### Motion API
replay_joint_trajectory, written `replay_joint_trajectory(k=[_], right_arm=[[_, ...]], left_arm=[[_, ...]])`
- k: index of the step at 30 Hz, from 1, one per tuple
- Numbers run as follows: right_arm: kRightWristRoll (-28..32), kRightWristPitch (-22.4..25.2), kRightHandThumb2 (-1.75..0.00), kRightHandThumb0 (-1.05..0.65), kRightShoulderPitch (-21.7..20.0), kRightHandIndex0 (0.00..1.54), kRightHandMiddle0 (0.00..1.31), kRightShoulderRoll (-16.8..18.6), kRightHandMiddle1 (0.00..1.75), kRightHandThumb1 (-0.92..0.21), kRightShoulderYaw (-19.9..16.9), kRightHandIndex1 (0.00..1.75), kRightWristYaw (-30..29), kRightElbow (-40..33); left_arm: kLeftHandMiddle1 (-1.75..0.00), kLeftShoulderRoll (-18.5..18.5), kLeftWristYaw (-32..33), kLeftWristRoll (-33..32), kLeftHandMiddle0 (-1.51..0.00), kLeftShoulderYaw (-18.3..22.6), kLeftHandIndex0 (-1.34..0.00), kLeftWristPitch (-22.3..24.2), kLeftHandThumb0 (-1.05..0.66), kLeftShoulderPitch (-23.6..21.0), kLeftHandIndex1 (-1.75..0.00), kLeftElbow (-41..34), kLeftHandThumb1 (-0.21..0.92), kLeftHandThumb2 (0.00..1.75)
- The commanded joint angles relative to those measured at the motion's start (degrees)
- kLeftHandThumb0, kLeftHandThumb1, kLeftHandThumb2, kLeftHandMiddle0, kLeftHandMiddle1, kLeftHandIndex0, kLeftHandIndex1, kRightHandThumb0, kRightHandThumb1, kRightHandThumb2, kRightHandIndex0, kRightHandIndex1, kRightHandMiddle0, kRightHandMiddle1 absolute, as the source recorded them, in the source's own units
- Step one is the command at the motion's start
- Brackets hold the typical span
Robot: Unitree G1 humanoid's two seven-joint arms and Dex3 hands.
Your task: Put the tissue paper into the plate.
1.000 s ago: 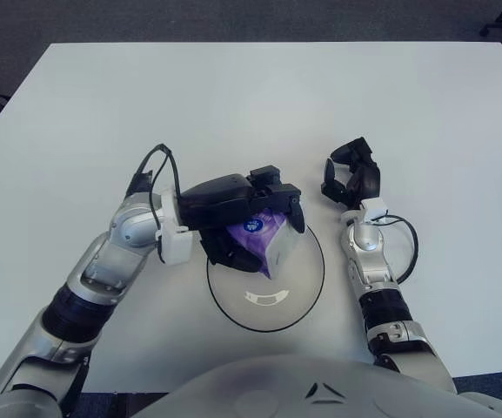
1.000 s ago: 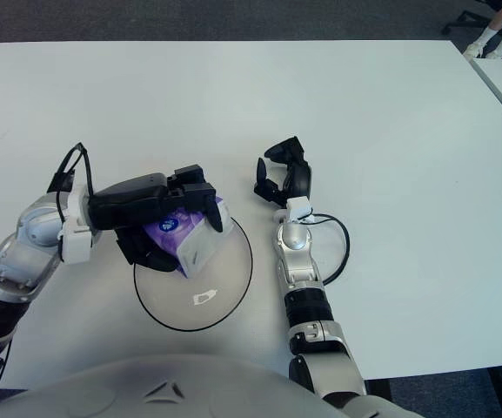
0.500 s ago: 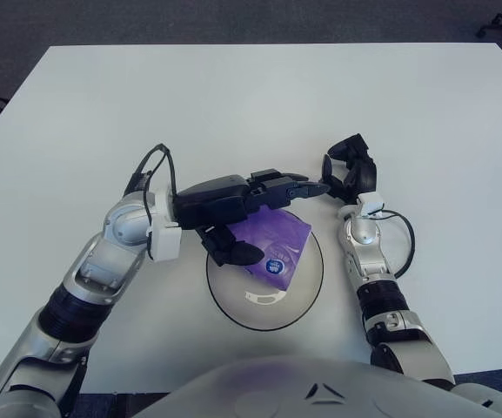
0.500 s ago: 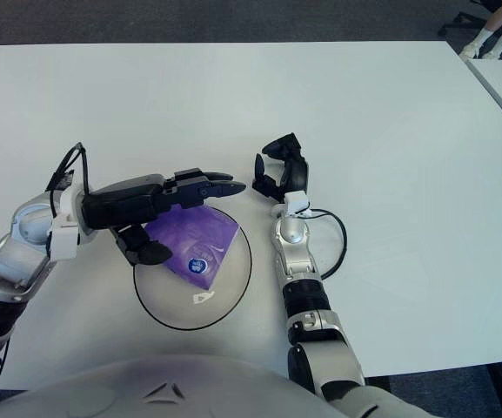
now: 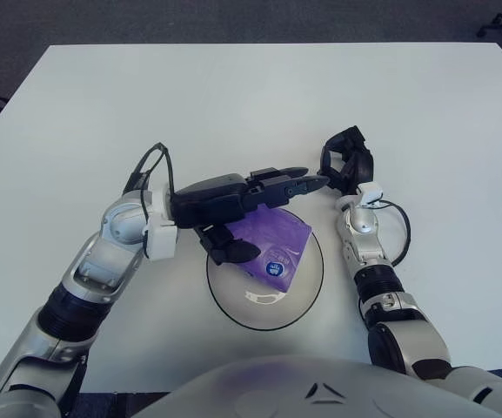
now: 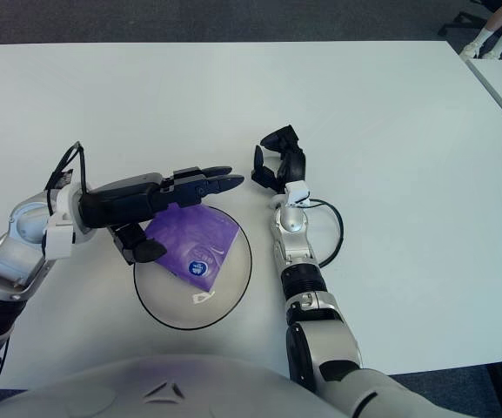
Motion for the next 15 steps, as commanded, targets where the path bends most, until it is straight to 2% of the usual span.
replay_joint_trajectory(k=[1,7,11,13,15], right_arm=[[-0.99,-4.35,-1.02,-0.41,10.49,0.72,0.42,-1.43,1.75,-0.56,-0.95,1.56,0.75,14.47],[-1.55,-4.94,-1.03,-0.41,10.22,0.72,0.43,-1.10,1.75,-0.55,-1.02,1.60,-0.35,15.05],[-2.35,-4.79,-1.05,-0.42,10.50,0.72,0.44,-1.25,1.75,-0.54,-0.66,1.64,-1.31,14.54],[-3.42,-3.27,-1.06,-0.42,13.71,0.72,0.45,-0.58,1.75,-0.53,0.25,1.66,-2.10,7.37],[-4.81,-1.47,-1.06,-0.42,16.54,0.72,0.45,0.07,1.75,-0.52,1.25,1.68,-3.16,0.85]], left_arm=[[0.00,0.51,-0.88,-0.68,0.00,1.02,0.00,-2.17,-1.05,1.13,0.00,0.62,0.92,0.96],[0.00,0.74,-0.13,0.16,0.00,2.04,0.00,-2.43,-1.05,1.22,0.00,0.52,0.92,0.92],[0.00,0.82,1.01,-0.14,0.00,3.03,0.00,1.73,-1.04,2.24,0.00,-0.61,0.92,0.90],[0.00,-1.19,5.04,1.03,0.00,4.77,0.00,3.16,-1.02,6.79,0.00,0.36,0.92,0.90],[-0.17,-4.55,10.42,2.50,0.00,6.36,0.00,5.30,-0.97,10.01,-0.04,0.27,0.92,0.89]])
